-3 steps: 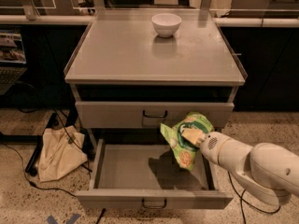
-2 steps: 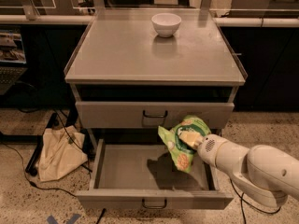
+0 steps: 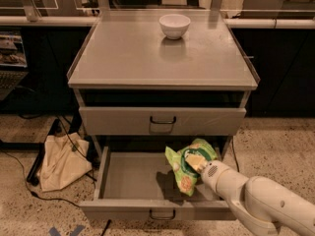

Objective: Place green rice chip bag into middle drawer

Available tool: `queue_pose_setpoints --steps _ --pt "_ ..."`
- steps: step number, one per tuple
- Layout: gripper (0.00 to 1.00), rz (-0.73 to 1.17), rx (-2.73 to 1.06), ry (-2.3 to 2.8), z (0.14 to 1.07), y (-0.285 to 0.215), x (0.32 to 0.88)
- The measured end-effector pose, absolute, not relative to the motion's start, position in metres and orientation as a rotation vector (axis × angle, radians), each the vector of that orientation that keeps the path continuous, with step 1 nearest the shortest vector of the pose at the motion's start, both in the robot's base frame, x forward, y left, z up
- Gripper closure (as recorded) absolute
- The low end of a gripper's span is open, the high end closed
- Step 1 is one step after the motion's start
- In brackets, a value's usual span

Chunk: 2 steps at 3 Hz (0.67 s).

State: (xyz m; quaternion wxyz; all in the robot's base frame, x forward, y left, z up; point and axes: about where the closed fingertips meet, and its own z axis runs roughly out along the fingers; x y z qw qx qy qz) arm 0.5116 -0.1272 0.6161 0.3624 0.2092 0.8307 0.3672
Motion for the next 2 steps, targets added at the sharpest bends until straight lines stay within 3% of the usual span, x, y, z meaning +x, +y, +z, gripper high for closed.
queue_pose_setpoints --steps 2 --pt "1.0 0.848 0.692 2.089 0.532 -0.133 0.532"
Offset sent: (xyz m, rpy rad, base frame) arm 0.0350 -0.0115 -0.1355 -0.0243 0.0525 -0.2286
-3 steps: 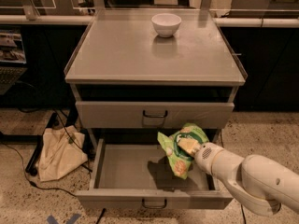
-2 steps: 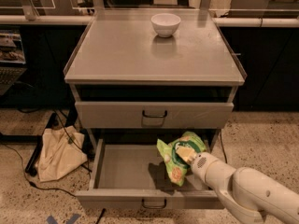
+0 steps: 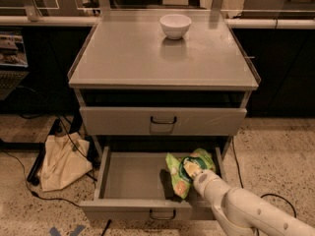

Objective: Place green rice chip bag into middle drawer

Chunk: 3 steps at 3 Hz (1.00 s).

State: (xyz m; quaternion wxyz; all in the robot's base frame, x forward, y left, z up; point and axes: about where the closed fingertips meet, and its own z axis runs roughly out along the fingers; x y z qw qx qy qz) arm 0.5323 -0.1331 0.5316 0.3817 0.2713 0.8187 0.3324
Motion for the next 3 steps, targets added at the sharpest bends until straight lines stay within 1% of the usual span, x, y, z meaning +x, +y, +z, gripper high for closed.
queue_pose_setpoints --steps 1,3 --pt "1.0 0.808 0.725 2.098 0.504 -0.134 0.552" --pt "0.99 0.756 0.705 2.156 0.47 -0.12 0.603"
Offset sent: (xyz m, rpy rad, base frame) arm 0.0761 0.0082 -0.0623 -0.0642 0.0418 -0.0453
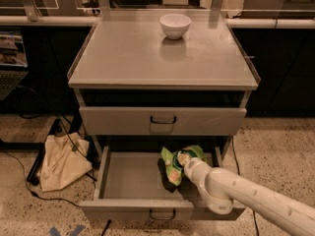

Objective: Place green rice chip bag into middle drawer

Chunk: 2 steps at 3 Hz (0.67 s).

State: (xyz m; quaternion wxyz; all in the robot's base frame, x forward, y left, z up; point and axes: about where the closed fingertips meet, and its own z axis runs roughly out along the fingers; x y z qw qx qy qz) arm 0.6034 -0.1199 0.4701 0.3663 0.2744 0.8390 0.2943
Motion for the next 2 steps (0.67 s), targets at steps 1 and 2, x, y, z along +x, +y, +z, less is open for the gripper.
queue_pose_setpoints --steps 1,2 --pt "0.7 0.733 0.736 2.239 0.4443 -0.115 0.6102" --pt "0.46 0.733 0.736 2.24 0.4442 -0.115 0.6102"
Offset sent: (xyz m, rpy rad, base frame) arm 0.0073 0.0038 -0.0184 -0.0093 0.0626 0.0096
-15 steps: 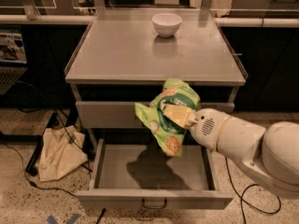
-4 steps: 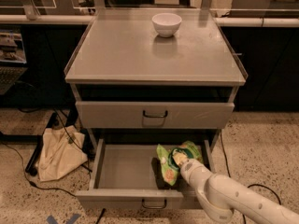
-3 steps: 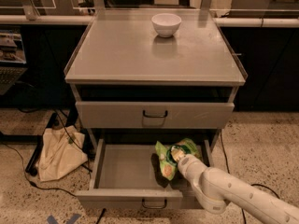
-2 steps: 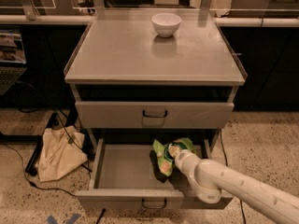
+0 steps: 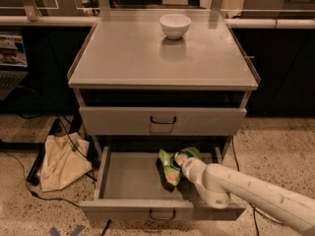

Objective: Place green rice chip bag into middle drawer

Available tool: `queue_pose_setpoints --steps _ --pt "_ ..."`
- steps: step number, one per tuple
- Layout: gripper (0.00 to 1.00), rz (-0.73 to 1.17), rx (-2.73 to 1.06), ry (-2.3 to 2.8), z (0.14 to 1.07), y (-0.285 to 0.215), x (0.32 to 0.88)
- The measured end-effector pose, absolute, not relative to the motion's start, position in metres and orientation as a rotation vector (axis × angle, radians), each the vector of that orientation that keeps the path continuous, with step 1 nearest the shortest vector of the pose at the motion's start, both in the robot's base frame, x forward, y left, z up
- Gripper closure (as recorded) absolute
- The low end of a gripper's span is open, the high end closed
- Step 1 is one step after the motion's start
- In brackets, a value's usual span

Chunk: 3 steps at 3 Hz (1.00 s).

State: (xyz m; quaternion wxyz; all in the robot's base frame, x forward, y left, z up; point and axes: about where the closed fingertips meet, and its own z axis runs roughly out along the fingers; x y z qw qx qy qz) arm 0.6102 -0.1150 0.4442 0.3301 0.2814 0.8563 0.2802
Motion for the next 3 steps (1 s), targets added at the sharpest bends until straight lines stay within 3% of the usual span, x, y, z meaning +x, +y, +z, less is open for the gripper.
queue_pose_setpoints --steps 2,3 --pt "0.01 0.733 0.736 2.24 0.4442 -0.115 0.6102" --pt "0.0 0.733 0.736 2.24 0.4442 -0.115 0.6102"
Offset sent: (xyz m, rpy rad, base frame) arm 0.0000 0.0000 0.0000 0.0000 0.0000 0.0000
